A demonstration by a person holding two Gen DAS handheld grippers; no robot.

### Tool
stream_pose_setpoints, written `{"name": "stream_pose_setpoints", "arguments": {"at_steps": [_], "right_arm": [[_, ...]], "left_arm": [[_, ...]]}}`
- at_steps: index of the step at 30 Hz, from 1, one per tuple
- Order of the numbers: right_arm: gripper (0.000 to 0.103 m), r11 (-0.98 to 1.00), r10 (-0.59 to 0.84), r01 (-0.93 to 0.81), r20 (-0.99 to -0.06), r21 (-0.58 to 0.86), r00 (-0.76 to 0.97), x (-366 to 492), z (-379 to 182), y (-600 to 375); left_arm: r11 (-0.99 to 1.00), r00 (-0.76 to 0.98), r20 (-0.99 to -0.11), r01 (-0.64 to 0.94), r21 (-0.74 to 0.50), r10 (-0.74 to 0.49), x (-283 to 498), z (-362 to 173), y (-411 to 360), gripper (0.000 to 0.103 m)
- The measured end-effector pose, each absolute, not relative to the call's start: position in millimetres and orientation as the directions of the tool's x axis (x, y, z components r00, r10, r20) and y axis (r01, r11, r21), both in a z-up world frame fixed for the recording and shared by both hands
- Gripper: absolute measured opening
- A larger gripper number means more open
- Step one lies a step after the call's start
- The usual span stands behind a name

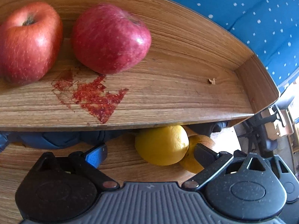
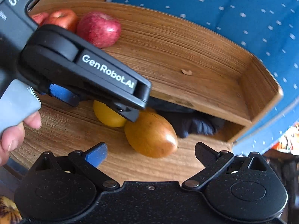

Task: Organize fruits
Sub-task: 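Grasp the brown pear with the right tool while the left tool grasps the yellow grapefruit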

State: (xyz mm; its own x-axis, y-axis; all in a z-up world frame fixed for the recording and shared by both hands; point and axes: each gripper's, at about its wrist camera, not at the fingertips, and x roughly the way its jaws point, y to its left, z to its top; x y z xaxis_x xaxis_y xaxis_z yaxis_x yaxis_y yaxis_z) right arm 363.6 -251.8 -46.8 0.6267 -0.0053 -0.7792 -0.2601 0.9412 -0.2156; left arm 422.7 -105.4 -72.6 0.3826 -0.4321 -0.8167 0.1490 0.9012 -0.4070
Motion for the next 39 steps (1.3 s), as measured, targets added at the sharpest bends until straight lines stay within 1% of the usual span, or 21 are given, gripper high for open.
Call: {"name": "stream_pose_setpoints", "arguments": {"at_steps": [1, 7, 9, 15, 17, 20, 22, 26, 29, 39], "right_arm": [[0.095, 0.937, -0.002, -0.271, -0.781, -0.22, 0.625, 366, -48, -250], [0.088, 0.925, -0.003, -0.295, -0.782, -0.238, 0.623, 379, -54, -247], [0.086, 0.922, -0.006, -0.298, -0.781, -0.245, 0.624, 383, -55, -246], [0.074, 0.915, -0.013, -0.309, -0.785, -0.258, 0.619, 391, -59, -246], [0.073, 0.92, -0.014, -0.298, -0.785, -0.252, 0.62, 388, -59, -246], [0.071, 0.928, -0.025, -0.278, -0.785, -0.249, 0.619, 387, -58, -249], [0.067, 0.931, -0.029, -0.27, -0.784, -0.248, 0.62, 390, -57, -249], [0.067, 0.939, -0.025, -0.254, -0.784, -0.231, 0.62, 392, -56, -252], [0.066, 0.945, -0.025, -0.241, -0.783, -0.222, 0.622, 395, -53, -257], [0.065, 0.96, -0.026, -0.201, -0.78, -0.193, 0.625, 370, -56, -261]], "left_arm": [[0.899, 0.384, -0.813, 0.146, -0.414, -0.437, 421, -72, -104, 0.1], [0.888, 0.381, -0.804, 0.134, -0.441, -0.457, 422, -73, -96, 0.095], [0.887, 0.381, -0.803, 0.13, -0.444, -0.458, 423, -72, -92, 0.095], [0.883, 0.38, -0.799, 0.136, -0.45, -0.466, 422, -69, -86, 0.094], [0.882, 0.381, -0.798, 0.137, -0.451, -0.467, 423, -69, -85, 0.093], [0.882, 0.385, -0.795, 0.149, -0.448, -0.469, 423, -71, -90, 0.09], [0.879, 0.383, -0.792, 0.158, -0.45, -0.474, 423, -71, -93, 0.086], [0.87, 0.378, -0.785, 0.159, -0.467, -0.491, 424, -71, -95, 0.078], [0.86, 0.375, -0.775, 0.171, -0.48, -0.508, 424, -71, -96, 0.068], [0.866, 0.374, -0.781, 0.19, -0.463, -0.5, 417, -70, -100, 0.067]]}}
